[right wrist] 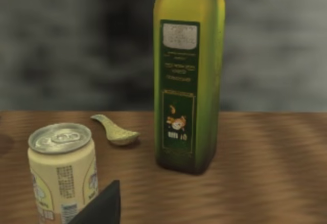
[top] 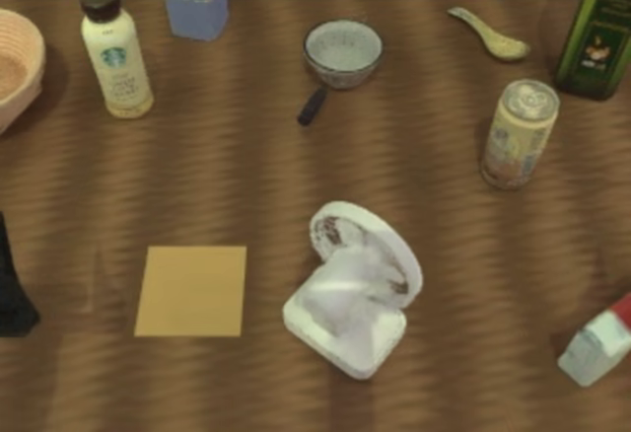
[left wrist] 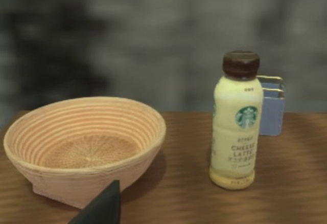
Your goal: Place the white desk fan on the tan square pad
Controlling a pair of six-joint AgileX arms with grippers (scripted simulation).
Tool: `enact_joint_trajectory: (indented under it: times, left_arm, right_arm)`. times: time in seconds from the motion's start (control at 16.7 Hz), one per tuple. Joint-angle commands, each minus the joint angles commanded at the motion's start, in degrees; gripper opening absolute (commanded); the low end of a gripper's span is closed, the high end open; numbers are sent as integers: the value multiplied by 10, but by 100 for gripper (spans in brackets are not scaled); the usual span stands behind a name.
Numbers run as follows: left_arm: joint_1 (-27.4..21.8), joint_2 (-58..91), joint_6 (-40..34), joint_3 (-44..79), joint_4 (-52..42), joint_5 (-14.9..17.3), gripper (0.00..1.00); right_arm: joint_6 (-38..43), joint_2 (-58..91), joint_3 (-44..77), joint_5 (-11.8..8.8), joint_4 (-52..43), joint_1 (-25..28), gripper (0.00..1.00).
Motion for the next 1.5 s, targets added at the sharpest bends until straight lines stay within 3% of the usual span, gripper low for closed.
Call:
enact_joint_trajectory:
  times: [0.24, 0.48, 0.72, 1.2, 1.5]
  left_arm:
    - [-9, 17, -16, 17, -17, 0, 100]
    - [-58, 125, -112, 121, -115, -1, 100]
    - [-134, 321, -271, 315, -264, -2, 100]
    - [-312, 823, -650, 835, -588, 1, 100]
    - [-407, 1084, -847, 1103, -764, 2, 100]
  right_arm:
    - [0, 0, 0, 0, 0, 0, 100]
    - [0, 0, 0, 0, 0, 0, 100]
    - [0, 0, 0, 0, 0, 0, 100]
    - [0, 0, 0, 0, 0, 0, 100]
    - [0, 0, 0, 0, 0, 0, 100]
